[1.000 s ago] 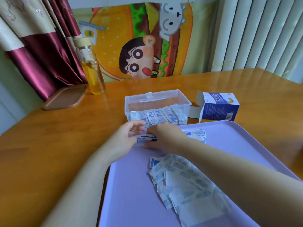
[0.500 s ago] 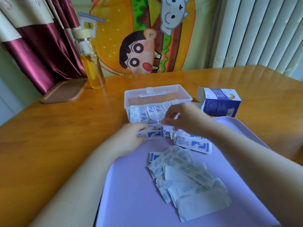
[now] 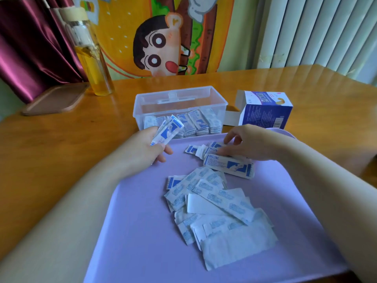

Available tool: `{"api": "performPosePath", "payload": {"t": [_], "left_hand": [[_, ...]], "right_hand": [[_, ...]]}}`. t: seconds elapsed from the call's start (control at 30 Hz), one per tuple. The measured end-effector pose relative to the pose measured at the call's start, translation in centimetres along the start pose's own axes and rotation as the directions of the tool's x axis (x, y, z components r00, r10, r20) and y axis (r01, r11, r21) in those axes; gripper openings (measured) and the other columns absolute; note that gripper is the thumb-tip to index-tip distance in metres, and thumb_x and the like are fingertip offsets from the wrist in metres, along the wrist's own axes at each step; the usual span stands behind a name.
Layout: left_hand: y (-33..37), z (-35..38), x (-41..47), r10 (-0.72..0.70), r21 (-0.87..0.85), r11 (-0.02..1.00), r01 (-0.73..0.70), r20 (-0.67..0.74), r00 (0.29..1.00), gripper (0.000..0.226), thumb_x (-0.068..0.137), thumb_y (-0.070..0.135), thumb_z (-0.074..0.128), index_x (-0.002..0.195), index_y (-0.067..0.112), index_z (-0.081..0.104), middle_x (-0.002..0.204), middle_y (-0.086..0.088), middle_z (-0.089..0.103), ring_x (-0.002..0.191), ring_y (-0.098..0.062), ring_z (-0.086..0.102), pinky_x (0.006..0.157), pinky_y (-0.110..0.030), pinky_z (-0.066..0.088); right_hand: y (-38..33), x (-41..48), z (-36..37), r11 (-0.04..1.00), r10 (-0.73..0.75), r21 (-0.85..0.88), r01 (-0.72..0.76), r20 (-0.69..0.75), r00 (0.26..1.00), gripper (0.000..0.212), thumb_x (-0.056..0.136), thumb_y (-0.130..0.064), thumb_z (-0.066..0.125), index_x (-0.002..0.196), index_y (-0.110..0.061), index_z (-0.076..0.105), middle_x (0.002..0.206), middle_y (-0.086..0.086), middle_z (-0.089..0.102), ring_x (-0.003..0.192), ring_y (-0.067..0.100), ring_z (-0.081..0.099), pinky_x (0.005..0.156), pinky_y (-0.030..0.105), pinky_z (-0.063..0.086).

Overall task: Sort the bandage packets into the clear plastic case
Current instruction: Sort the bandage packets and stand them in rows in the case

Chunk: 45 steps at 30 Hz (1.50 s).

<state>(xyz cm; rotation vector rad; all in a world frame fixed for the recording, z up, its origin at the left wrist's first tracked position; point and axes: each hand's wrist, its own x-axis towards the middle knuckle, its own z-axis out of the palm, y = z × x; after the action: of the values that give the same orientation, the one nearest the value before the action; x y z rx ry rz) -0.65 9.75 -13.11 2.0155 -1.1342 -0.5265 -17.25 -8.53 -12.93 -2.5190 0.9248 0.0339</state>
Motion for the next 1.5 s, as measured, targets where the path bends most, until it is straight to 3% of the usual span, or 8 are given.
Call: {"api": "performPosePath", "payload": {"t": [0.33,0.57,0.67,0.8,1.0,1.23,1.37,1.5], "left_hand": [[0.0,1.0,-0.1,0.023,0.019,1.0,-0.022,-0.037,0.999,0.023,0.098,0.01,0.04,0.102,0.03,0.051,0.088,0.011,0.064,0.07,-0.005,0.06,0.063,-0.019,0.045],[0.1,0.8,0.0,-0.036,-0.159,0.987,0.026,-0.057,0.998,0.024,0.099,0.006,0.04,0.108,0.024,0.052,0.09,0.005,0.064,0.068,-0.01,0.059,0.06,-0.018,0.049],[0.2,0.5,-0.1,-0.179,-0.485,0.858,0.166,0.021,0.984,0.022,0.099,0.007,0.041,0.112,0.019,0.055,0.086,0.0,0.067,0.064,-0.01,0.058,0.054,-0.02,0.053],[0.8,0.2,-0.4,-0.231,-0.689,0.65,0.321,0.222,0.947,0.027,0.098,0.03,0.042,0.109,0.014,0.06,0.084,-0.006,0.069,0.057,-0.012,0.062,0.054,-0.03,0.057],[0.6,0.1,-0.6,-0.155,-0.592,0.724,0.355,0.362,0.919,0.053,0.08,0.054,0.045,0.108,0.014,0.065,0.091,-0.005,0.071,0.069,-0.015,0.065,0.067,-0.033,0.057],[0.3,0.8,-0.1,-0.102,-0.516,0.838,0.175,0.167,0.981,0.013,0.094,0.018,0.05,0.089,0.016,0.062,0.072,0.006,0.069,0.06,-0.007,0.064,0.063,-0.024,0.05],[0.0,0.0,0.3,-0.154,-0.687,0.703,0.185,0.108,0.982,0.015,0.094,0.011,0.049,0.098,0.012,0.064,0.083,0.002,0.072,0.077,-0.013,0.071,0.076,-0.031,0.053],[0.1,0.2,0.1,-0.162,-0.678,0.702,0.215,0.142,0.977,0.014,0.093,0.007,0.049,0.097,0.006,0.063,0.084,0.0,0.073,0.079,-0.019,0.072,0.07,-0.029,0.056]], "right_hand": [[-0.1,-1.2,-0.7,0.998,0.019,-0.067,-0.013,0.087,0.996,0.025,0.078,-0.049,0.069,0.077,-0.026,0.058,0.078,-0.009,0.063,0.068,0.01,0.055,0.055,0.022,0.037],[0.3,-1.2,-0.8,0.975,0.02,0.222,0.019,-0.176,0.984,0.022,0.088,-0.031,0.062,0.077,-0.013,0.064,0.071,0.0,0.061,0.062,0.017,0.048,0.049,0.021,0.033],[0.2,-1.3,-1.3,0.932,-0.032,0.335,0.141,-0.312,0.95,0.025,0.088,-0.027,0.062,0.071,-0.008,0.063,0.062,-0.001,0.062,0.057,0.018,0.051,0.046,0.019,0.039],[-2.8,-1.7,-1.7,0.921,-0.309,0.216,0.324,-0.101,0.946,0.01,0.09,-0.015,0.059,0.086,-0.011,0.068,0.075,0.002,0.071,0.064,0.005,0.066,0.06,0.022,0.054],[-7.0,-1.2,-0.8,0.881,-0.471,-0.025,0.472,-0.123,0.873,0.019,0.083,-0.016,0.069,0.101,-0.021,0.07,0.082,-0.006,0.066,0.068,0.008,0.058,0.059,0.014,0.043],[-6.5,-0.4,0.6,0.832,-0.364,0.297,0.469,-0.347,0.864,0.025,0.072,-0.017,0.08,0.084,-0.019,0.058,0.08,-0.002,0.067,0.064,0.009,0.059,0.062,0.019,0.048],[-3.9,-1.1,-1.6,0.956,-0.284,0.044,0.289,-0.098,0.954,0.032,0.07,-0.036,0.079,0.096,-0.022,0.065,0.085,-0.009,0.066,0.073,0.008,0.061,0.065,0.019,0.047],[-2.8,-1.5,-1.5,0.972,-0.122,-0.173,0.158,0.2,0.972,0.048,0.065,-0.052,0.077,0.105,-0.034,0.058,0.094,-0.016,0.06,0.077,0.005,0.057,0.07,0.022,0.048]]}}
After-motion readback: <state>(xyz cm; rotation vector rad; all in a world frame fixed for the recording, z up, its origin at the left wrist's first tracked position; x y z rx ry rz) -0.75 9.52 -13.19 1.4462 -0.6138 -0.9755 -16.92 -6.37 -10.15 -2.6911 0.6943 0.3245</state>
